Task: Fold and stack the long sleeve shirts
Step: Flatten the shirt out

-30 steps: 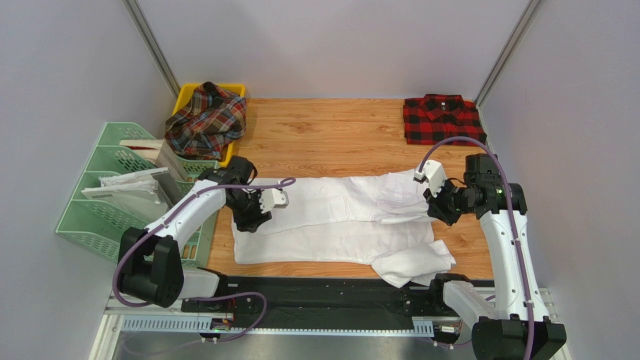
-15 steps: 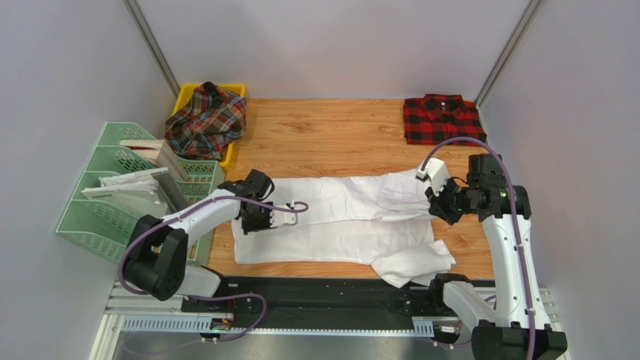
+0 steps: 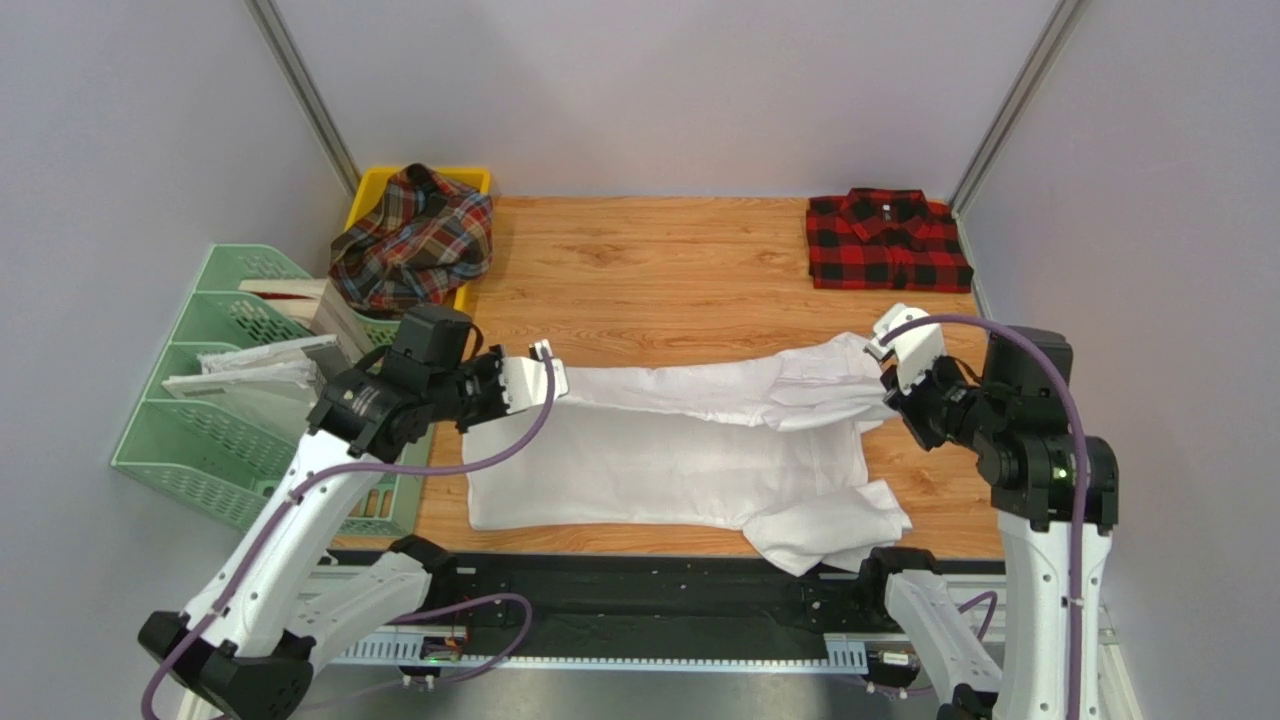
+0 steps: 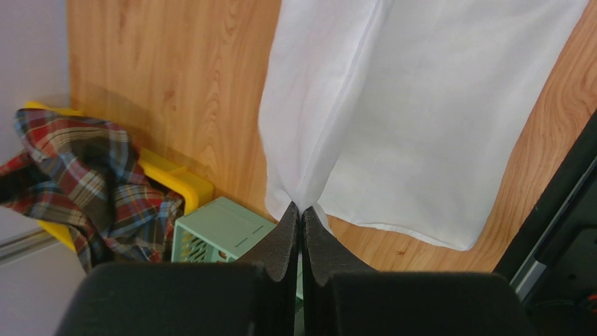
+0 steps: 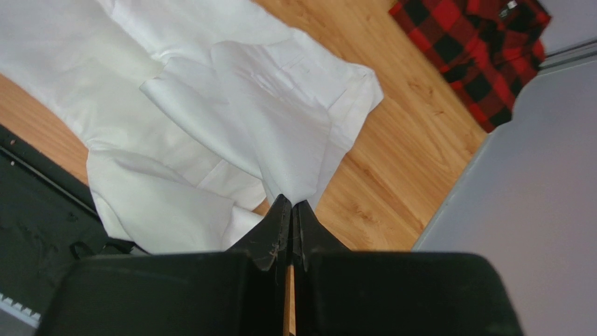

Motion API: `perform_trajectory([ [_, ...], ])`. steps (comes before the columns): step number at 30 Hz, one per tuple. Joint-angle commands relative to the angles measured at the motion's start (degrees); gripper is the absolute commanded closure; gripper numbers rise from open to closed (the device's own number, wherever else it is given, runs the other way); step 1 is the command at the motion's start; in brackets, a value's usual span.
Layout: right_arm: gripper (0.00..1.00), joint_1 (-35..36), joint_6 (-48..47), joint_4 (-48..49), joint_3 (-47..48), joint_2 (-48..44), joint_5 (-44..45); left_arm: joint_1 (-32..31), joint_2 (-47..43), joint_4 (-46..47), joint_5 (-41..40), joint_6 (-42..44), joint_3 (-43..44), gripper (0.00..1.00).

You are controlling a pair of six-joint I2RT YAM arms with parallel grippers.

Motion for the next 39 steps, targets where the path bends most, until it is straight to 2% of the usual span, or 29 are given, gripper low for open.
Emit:
perform_trajectory([
  [1, 1.0, -0.1, 6.9, 8.2, 6.2, -1.3, 4.6, 0.0, -1.8, -2.4, -0.5, -4.1, 3.3, 1.0],
  [6, 1.0, -0.1, 6.5, 18.3, 9.2, 3.5, 8.3, 1.5, 0.9, 9.0, -7.3, -6.0, 5.9, 1.0],
  [10, 1.0, -0.1, 5.7, 28.5, 10.3, 12.2, 8.9, 5.6, 9.6, 17.6, -8.9, -7.1, 8.8, 1.0],
  [13, 1.0, 0.0, 6.0, 37.5, 13.2, 22.7, 8.2, 8.8, 19.4, 24.7, -8.7, -8.3, 13.8, 1.0],
  [14, 1.0, 0.3, 6.4, 39.3, 15.0, 25.8, 8.0, 9.4, 25.5, 26.6, -8.3, -9.1, 15.7, 1.0],
  [15, 1.0, 0.8, 7.7, 42.8, 16.9, 33.1, 9.0, 10.6, 28.9, 27.2, -8.3, -9.6, 20.5, 1.0],
  [20, 1.0, 2.9, 13.5, 51.6, 35.3, 54.2, 14.7, 14.0, 50.0, 29.7, -9.8, -13.9, 35.9, 1.0],
  [21, 0.76, 2.9, 14.2, 51.3, 39.3, 57.1, 17.2, 14.9, 52.4, 29.6, -10.4, -16.0, 40.3, 0.98],
  [22, 0.55, 5.2, 14.4, 49.1, 43.6, 64.3, 19.2, 15.3, 54.5, 28.6, -10.7, -17.0, 43.0, 0.88],
  [23, 0.38, 5.5, 14.5, 46.4, 53.5, 67.1, 21.5, 15.6, 57.4, 26.7, -10.7, -18.1, 45.1, 0.62],
  [24, 0.21, 5.3, 15.0, 40.2, 57.9, 70.2, 22.8, 16.1, 58.1, 26.1, -10.7, -19.6, 47.4, 0.52],
  [26, 0.18, 4.2, 15.3, 33.6, 63.2, 72.8, 22.6, 16.7, 56.5, 24.9, -10.3, -20.4, 46.2, 0.26],
  [28, 0.16, 3.7, 14.9, 28.8, 57.9, 69.8, 18.8, 17.3, 54.0, 24.6, -8.7, -19.8, 42.8, 0.23],
  [29, 0.16, 2.0, 13.2, 27.8, 49.8, 64.6, 17.5, 17.3, 51.2, 23.1, -8.0, -19.2, 39.2, 0.23],
  [32, 0.17, 1.9, 9.9, 21.6, 36.5, 54.1, 11.1, 17.2, 45.4, 18.0, -3.0, -17.5, 30.5, 0.23],
  [33, 0.19, 2.0, 9.3, 17.2, 28.9, 51.7, 7.4, 17.2, 43.8, 16.4, -0.8, -16.7, 28.0, 0.23],
  [34, 0.21, 2.0, 9.1, 15.2, 25.6, 50.1, 5.8, 17.1, 42.4, 14.8, 3.1, -15.4, 25.8, 0.25],
  [36, 0.27, 2.0, 7.9, 11.7, 15.1, 45.8, 2.2, 16.8, 39.1, 12.4, 4.8, -14.6, 19.5, 0.25],
  [39, 0.35, 2.5, 8.7, 14.3, 6.0, 43.4, 2.0, 16.0, 38.0, 9.3, 7.6, -13.3, 13.3, 0.28],
])
